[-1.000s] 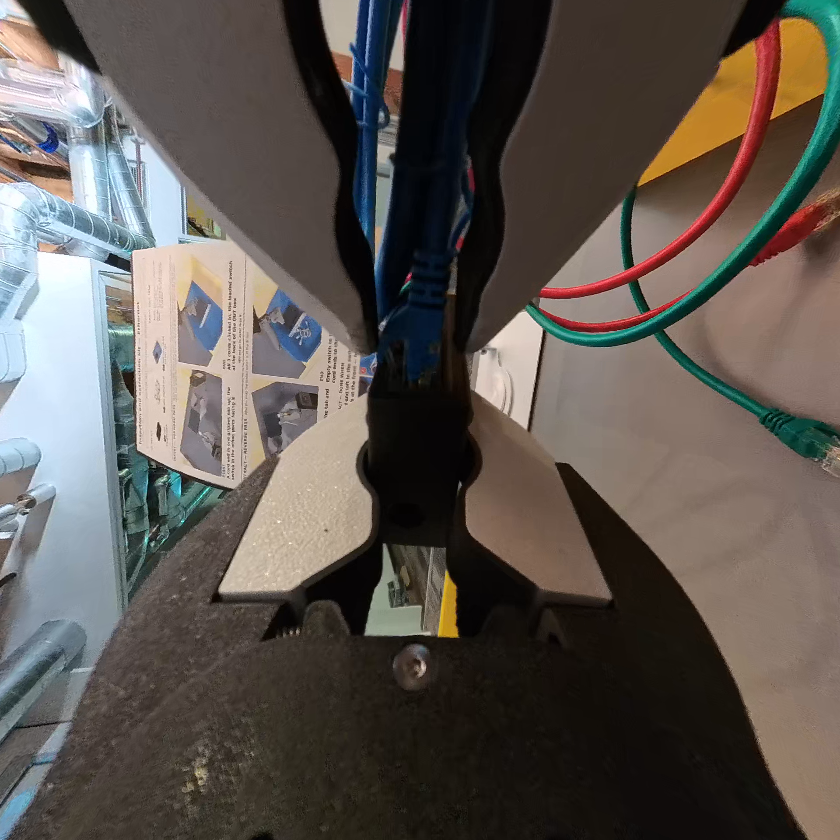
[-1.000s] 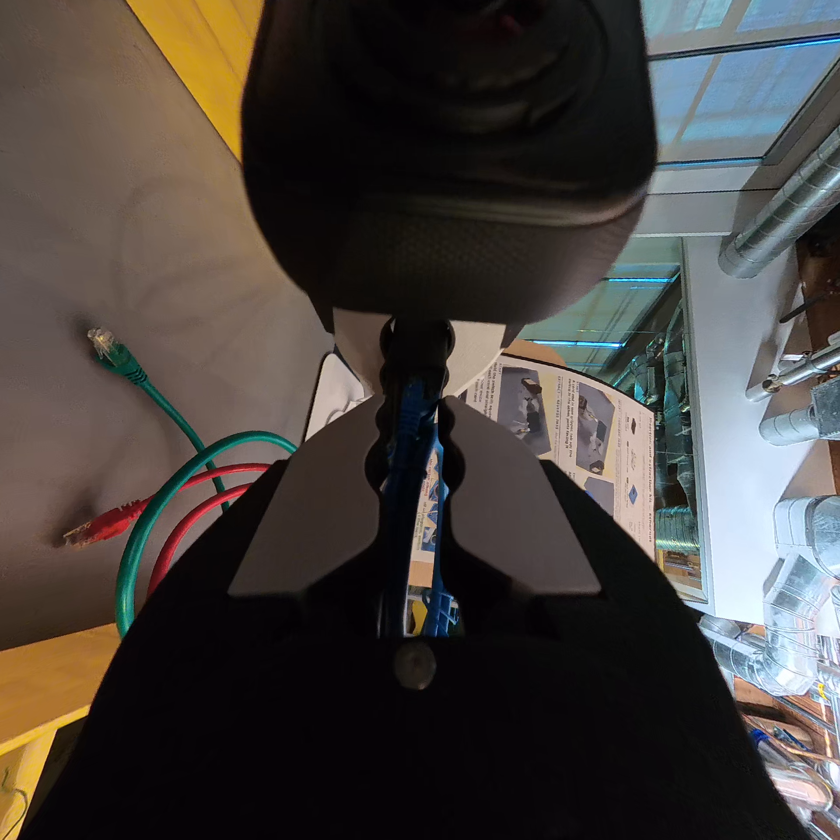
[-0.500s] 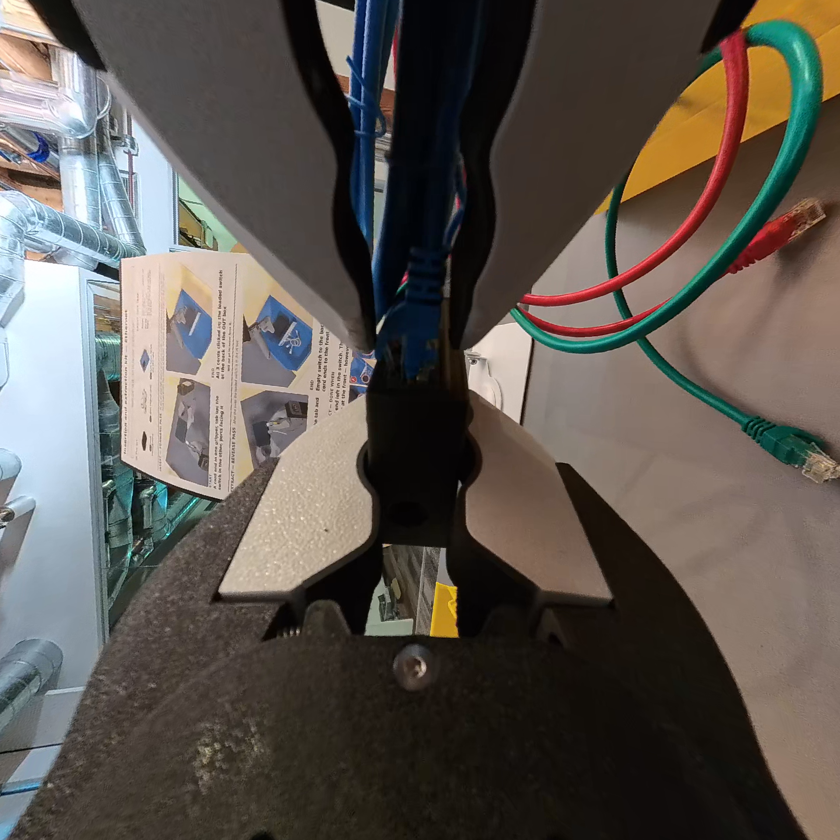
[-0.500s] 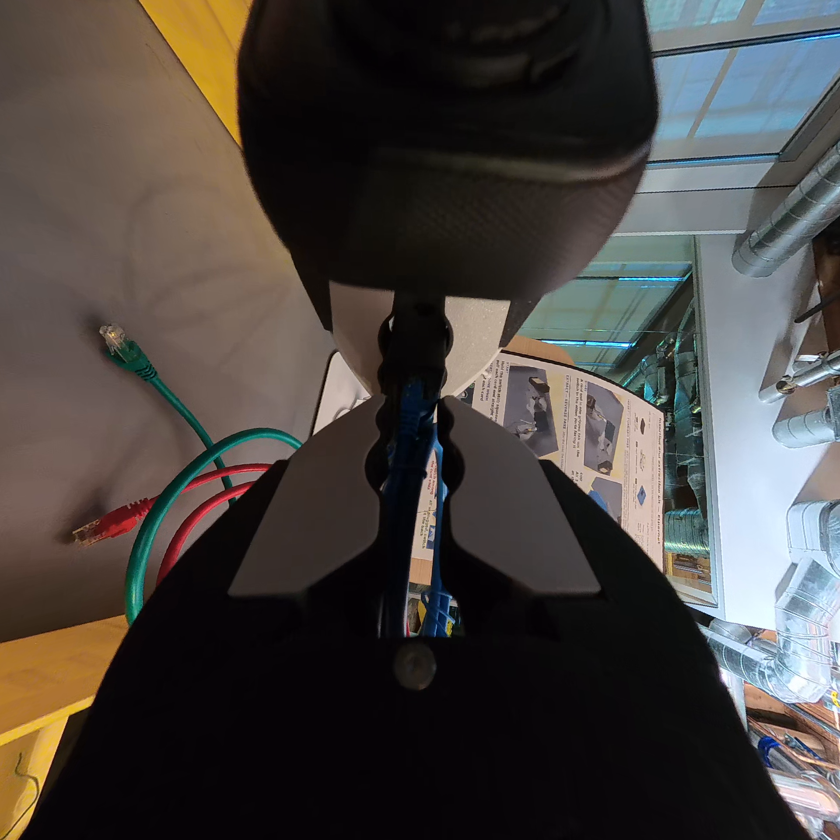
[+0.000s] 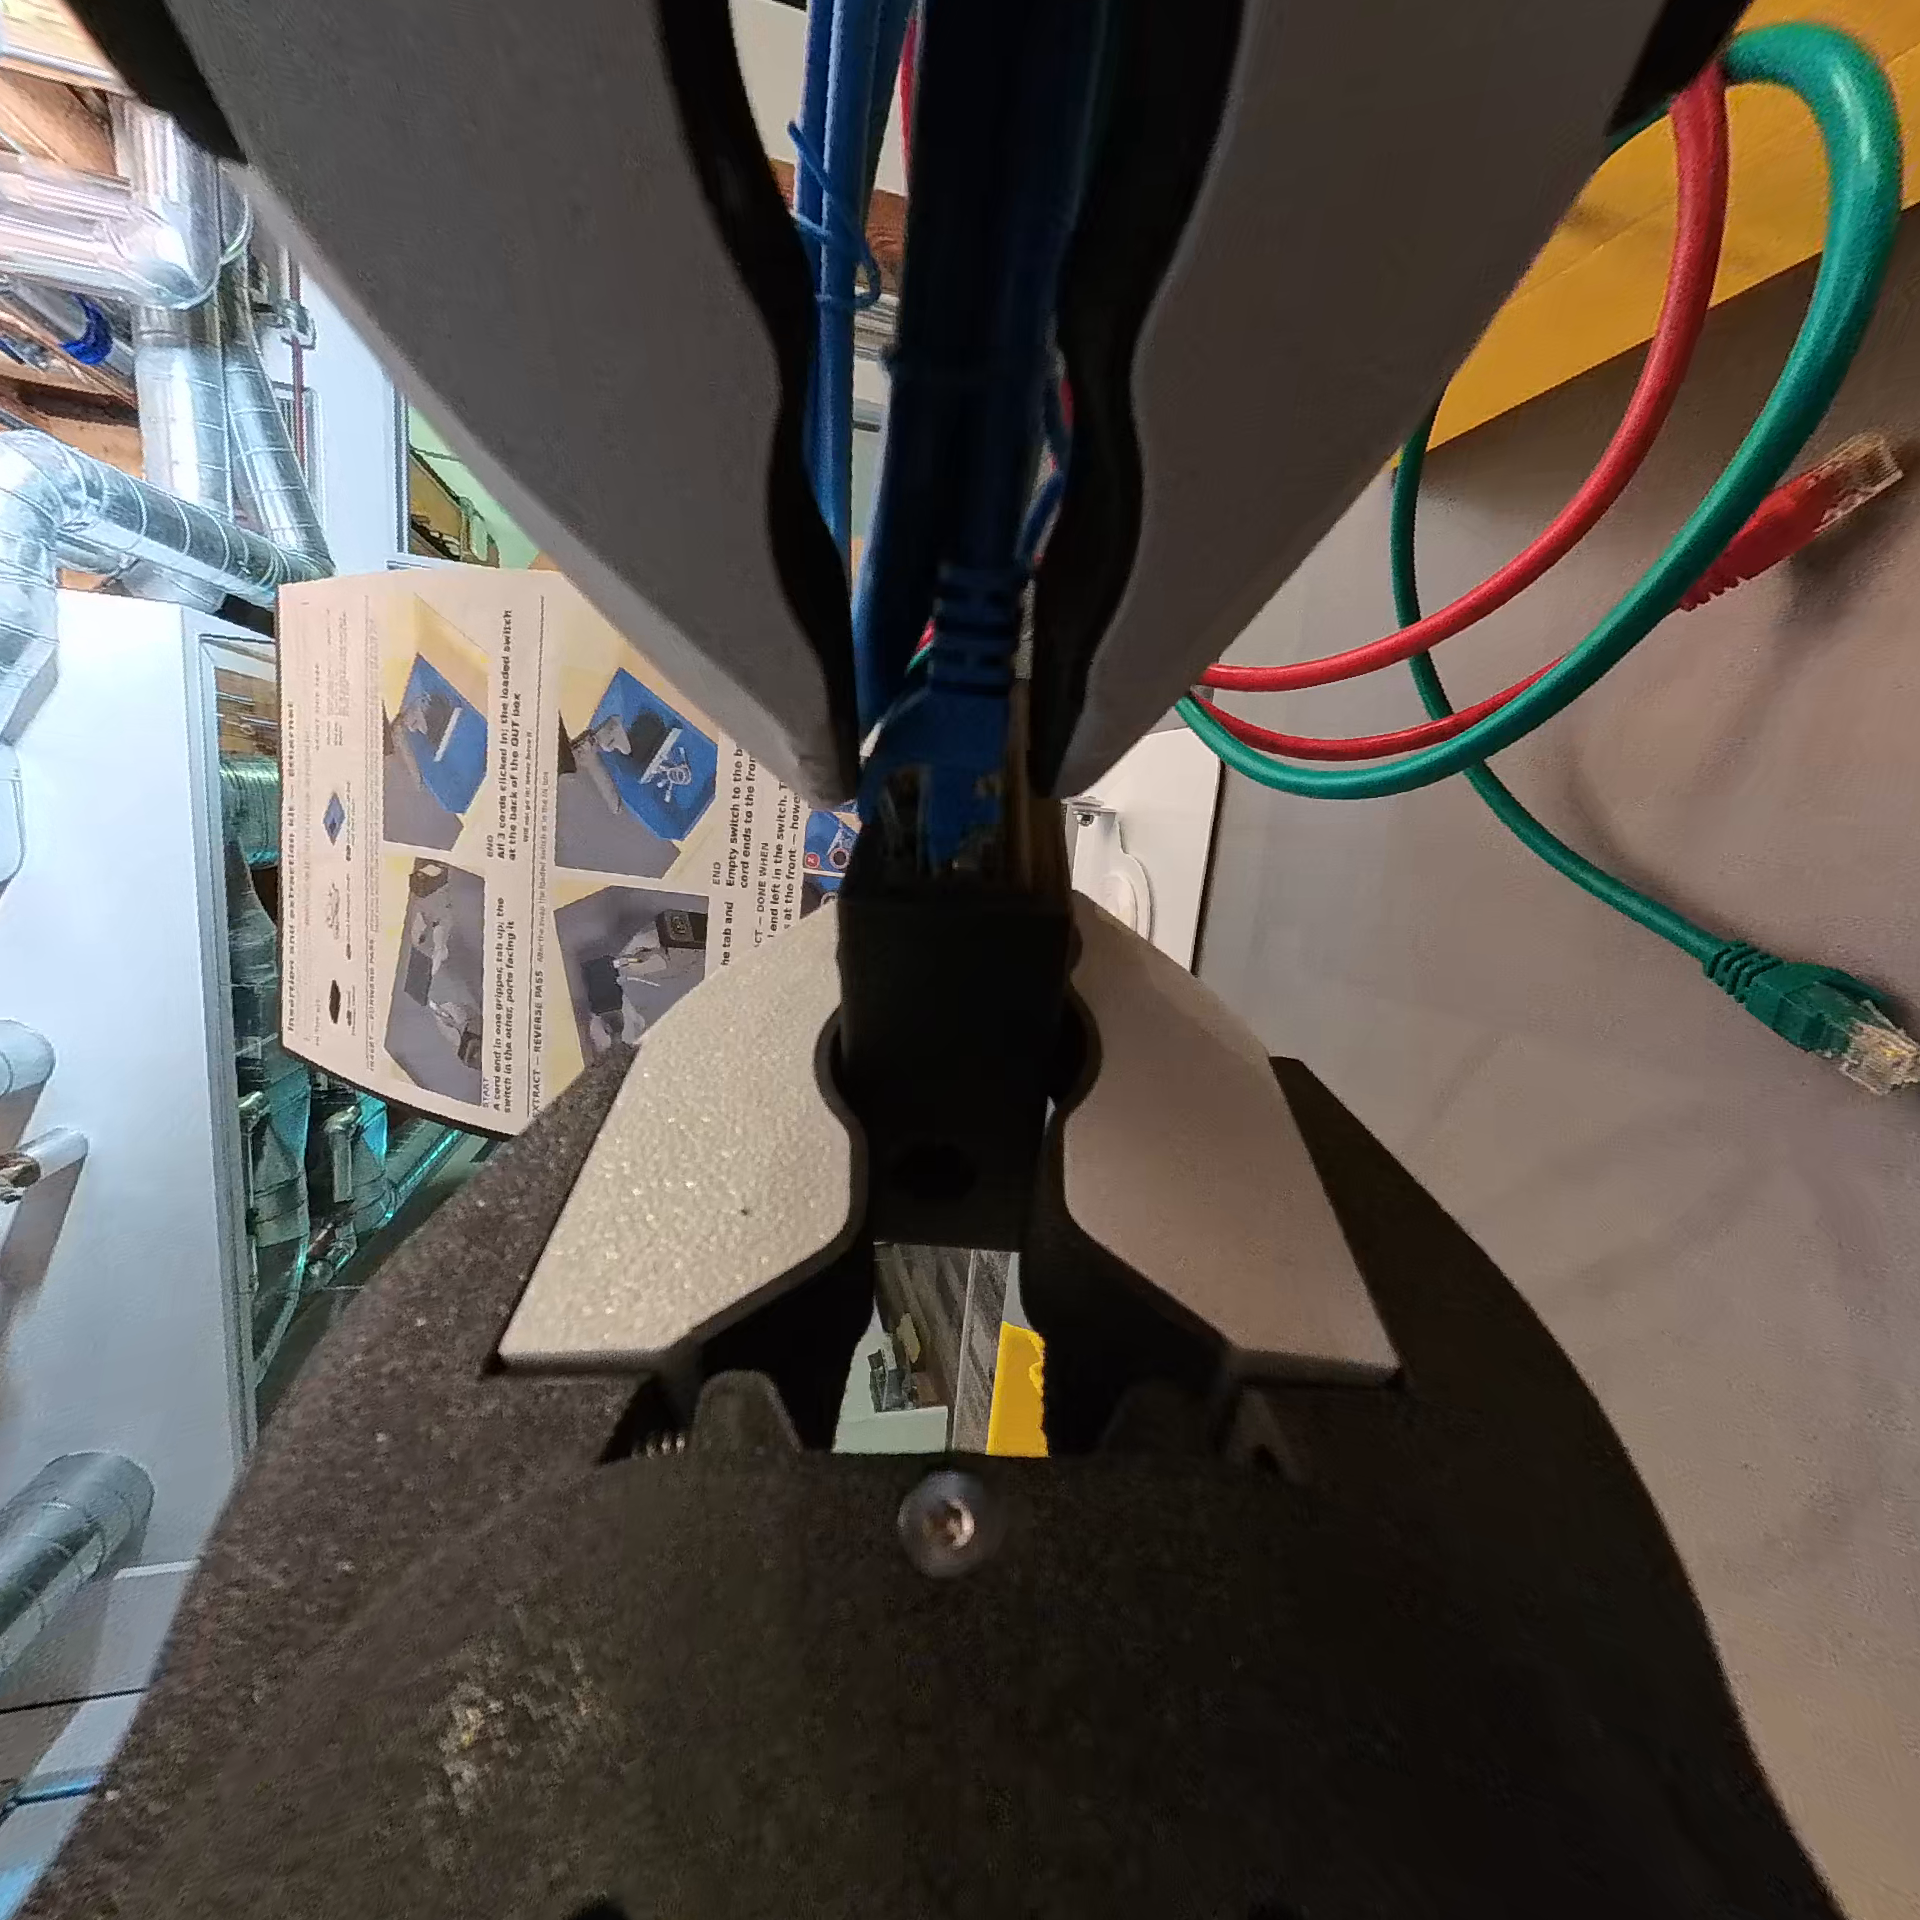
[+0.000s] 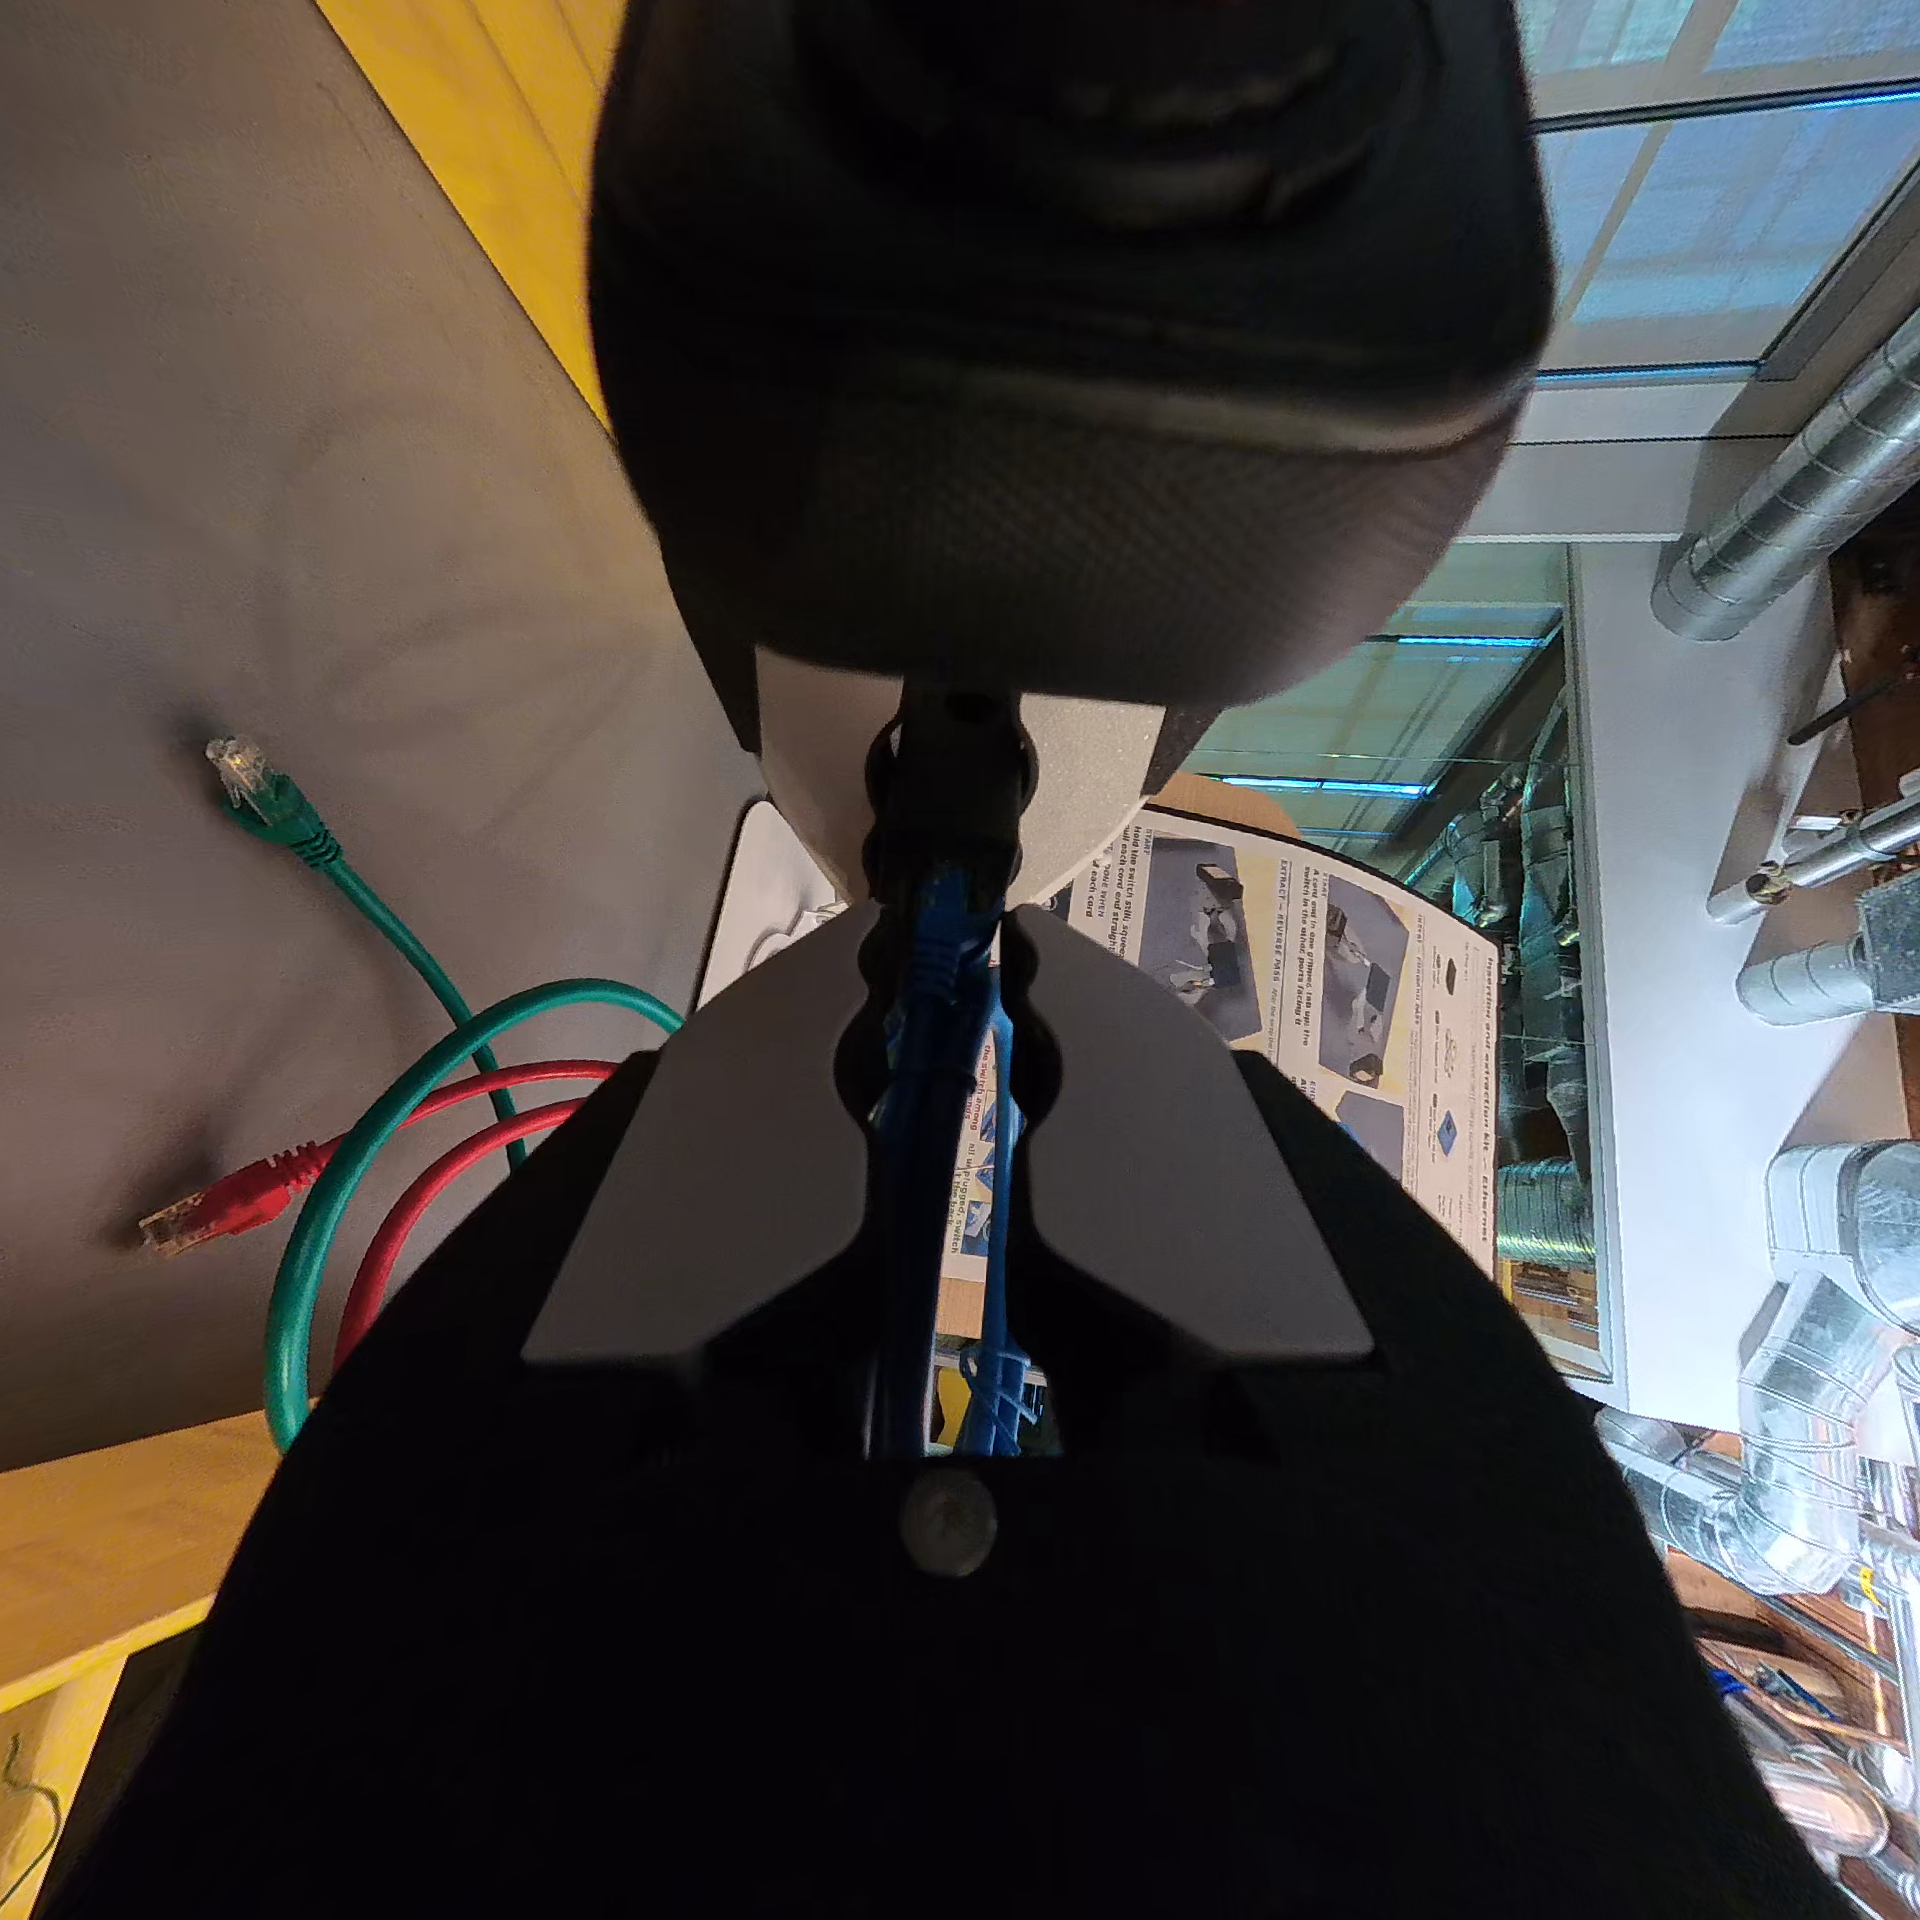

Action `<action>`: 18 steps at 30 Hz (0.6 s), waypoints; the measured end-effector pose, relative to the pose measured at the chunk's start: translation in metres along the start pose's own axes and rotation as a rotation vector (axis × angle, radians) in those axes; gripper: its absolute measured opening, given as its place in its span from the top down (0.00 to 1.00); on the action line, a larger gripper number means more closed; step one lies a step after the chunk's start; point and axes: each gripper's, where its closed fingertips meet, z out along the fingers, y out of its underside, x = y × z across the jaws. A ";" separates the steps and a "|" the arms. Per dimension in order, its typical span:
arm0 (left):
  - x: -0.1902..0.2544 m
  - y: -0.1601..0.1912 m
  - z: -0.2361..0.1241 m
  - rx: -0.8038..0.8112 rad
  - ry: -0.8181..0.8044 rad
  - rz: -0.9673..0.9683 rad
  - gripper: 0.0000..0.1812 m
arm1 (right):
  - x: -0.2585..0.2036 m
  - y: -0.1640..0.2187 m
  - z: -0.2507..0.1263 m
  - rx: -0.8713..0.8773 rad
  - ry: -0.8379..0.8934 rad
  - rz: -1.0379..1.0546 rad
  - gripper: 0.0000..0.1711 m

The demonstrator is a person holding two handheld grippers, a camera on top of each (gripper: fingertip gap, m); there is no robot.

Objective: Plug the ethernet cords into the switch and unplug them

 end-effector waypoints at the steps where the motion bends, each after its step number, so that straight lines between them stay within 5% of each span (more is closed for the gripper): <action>1: 0.000 0.000 0.000 -0.001 0.000 0.001 0.84 | 0.000 0.000 0.000 -0.001 0.000 -0.001 0.88; 18: 0.002 0.001 0.001 0.001 0.016 -0.005 0.84 | -0.002 0.002 0.003 -0.041 -0.012 -0.014 0.88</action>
